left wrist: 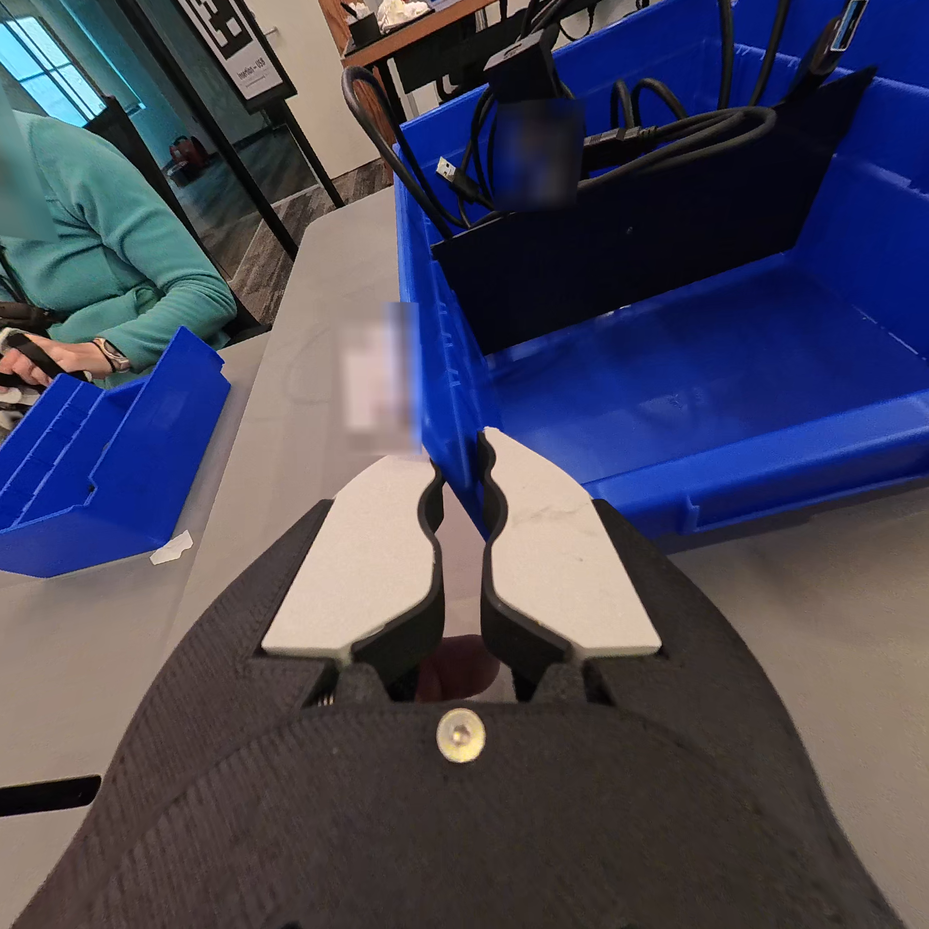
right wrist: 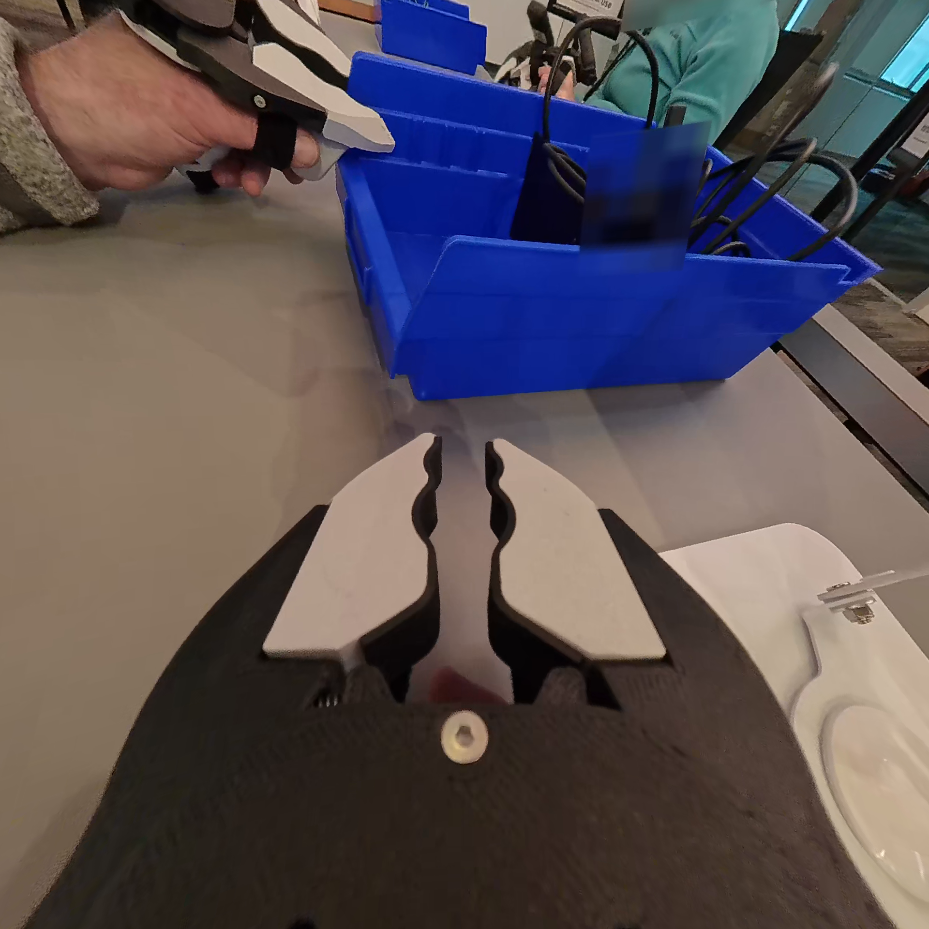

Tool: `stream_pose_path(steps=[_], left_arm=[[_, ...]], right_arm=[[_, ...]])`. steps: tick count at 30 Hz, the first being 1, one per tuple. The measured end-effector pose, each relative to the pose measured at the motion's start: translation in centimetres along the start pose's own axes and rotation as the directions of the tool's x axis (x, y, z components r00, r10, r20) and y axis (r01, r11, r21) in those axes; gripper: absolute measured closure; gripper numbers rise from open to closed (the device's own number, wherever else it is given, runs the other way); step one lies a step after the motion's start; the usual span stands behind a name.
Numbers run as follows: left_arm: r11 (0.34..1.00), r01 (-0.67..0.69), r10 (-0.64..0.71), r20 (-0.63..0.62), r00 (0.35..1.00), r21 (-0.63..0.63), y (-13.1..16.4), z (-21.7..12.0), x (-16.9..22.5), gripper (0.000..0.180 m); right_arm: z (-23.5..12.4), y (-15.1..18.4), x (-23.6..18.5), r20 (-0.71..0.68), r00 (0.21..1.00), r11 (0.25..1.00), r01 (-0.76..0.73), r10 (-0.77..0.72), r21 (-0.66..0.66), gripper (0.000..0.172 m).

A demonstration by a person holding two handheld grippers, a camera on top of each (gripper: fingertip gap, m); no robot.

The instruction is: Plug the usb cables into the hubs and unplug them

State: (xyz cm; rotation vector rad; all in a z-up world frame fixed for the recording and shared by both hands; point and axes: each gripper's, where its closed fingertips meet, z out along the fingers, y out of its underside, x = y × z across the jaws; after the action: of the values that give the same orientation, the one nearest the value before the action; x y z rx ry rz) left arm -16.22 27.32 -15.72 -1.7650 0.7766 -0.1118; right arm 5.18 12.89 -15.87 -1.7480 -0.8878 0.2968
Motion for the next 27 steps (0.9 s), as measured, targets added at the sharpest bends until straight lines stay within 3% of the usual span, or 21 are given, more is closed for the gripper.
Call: stream_pose_path(steps=[27], left_arm=[[1.000,-0.021,0.021,-0.008,1.000,0.008,-0.07,0.00,0.27,0.171]], right_arm=[[0.22,0.23,0.06,-0.009,1.000,1.000,0.024,-0.025,-0.019,0.151]])
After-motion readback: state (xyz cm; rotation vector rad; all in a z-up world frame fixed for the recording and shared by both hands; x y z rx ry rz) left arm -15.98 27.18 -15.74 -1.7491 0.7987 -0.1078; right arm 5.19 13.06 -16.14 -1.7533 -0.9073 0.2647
